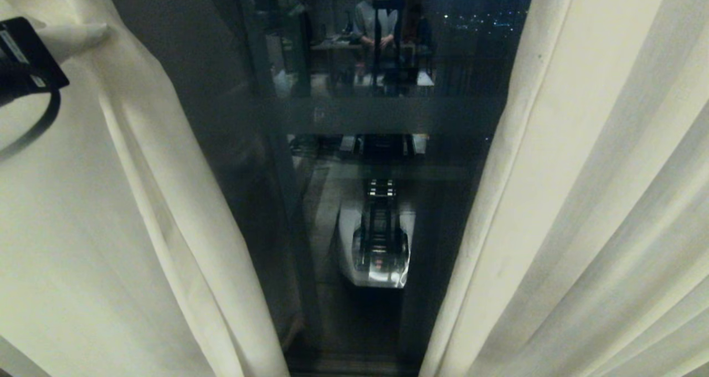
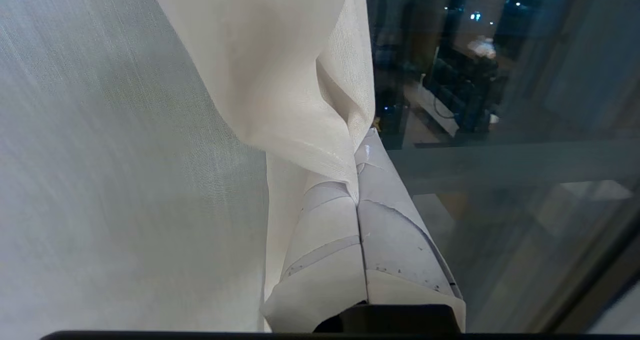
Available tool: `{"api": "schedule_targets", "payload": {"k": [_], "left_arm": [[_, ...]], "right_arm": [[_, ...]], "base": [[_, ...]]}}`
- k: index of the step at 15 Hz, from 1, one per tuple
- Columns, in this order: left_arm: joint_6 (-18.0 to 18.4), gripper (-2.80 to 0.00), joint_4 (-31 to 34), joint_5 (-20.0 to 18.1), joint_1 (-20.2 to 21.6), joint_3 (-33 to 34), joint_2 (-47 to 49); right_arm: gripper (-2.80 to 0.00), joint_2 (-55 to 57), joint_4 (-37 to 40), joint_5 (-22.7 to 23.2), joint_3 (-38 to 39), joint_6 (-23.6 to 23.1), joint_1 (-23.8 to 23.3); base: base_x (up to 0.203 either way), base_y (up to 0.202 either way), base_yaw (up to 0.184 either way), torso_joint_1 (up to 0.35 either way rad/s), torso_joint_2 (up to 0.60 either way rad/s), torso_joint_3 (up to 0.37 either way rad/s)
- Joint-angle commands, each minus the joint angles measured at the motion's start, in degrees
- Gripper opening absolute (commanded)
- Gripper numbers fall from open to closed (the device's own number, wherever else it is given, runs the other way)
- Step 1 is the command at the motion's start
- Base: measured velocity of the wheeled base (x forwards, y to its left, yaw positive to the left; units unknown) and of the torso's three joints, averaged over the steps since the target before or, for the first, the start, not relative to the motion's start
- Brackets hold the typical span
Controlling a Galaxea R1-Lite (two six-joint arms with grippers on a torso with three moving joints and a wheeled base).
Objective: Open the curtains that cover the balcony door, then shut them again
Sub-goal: Close the inner curtains on both sides
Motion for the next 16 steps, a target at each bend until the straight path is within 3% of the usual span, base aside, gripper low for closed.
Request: {"api": "schedule_targets", "payload": {"k": [1, 16], "left_arm": [[-0.08, -2.8, -0.11, -0.06, -0.13, -0.05, 0.02], [-0.08, -2.8, 0.79, -0.06, -0.32, 0.71, -2.95]], "right_arm": [[-2.8, 0.09, -0.01, 0.01, 0.01, 0.01, 0.04], [-2.8, 0.09, -0.01, 0.01, 0.01, 0.01, 0.04]], "base": [[0.0, -0.19, 0.002, 0.007, -0.01, 0.002], [0.0, -0.191, 0.002, 0.002, 0.0, 0.002]]}}
